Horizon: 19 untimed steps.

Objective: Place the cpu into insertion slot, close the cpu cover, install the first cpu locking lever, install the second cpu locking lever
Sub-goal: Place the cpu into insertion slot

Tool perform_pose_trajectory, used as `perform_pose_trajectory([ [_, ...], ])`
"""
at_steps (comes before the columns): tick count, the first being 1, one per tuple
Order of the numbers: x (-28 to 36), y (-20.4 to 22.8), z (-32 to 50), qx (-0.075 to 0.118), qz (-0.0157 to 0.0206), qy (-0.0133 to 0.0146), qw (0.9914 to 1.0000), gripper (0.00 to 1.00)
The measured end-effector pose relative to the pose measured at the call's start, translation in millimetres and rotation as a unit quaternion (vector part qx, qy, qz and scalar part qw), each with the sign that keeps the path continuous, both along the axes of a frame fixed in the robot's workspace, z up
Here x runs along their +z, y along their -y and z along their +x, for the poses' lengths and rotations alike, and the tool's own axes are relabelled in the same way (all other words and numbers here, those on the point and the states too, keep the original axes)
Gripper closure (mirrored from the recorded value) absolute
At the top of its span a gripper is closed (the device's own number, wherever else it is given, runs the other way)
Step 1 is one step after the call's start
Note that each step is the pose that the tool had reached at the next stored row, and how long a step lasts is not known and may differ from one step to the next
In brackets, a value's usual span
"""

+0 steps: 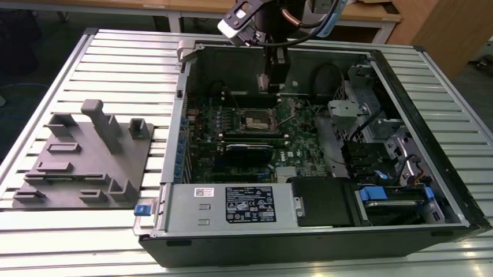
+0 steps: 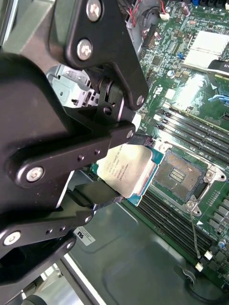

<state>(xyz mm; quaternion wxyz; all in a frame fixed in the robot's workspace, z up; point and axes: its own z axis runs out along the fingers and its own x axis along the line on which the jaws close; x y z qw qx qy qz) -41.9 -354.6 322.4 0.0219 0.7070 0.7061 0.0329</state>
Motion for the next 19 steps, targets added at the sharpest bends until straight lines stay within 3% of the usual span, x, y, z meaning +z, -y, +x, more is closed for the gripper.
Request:
perform_pose_trajectory([
  [19, -2.0, 0.0, -0.1, 0.000, 0.0000, 0.0000, 1.00000, 0.46],
])
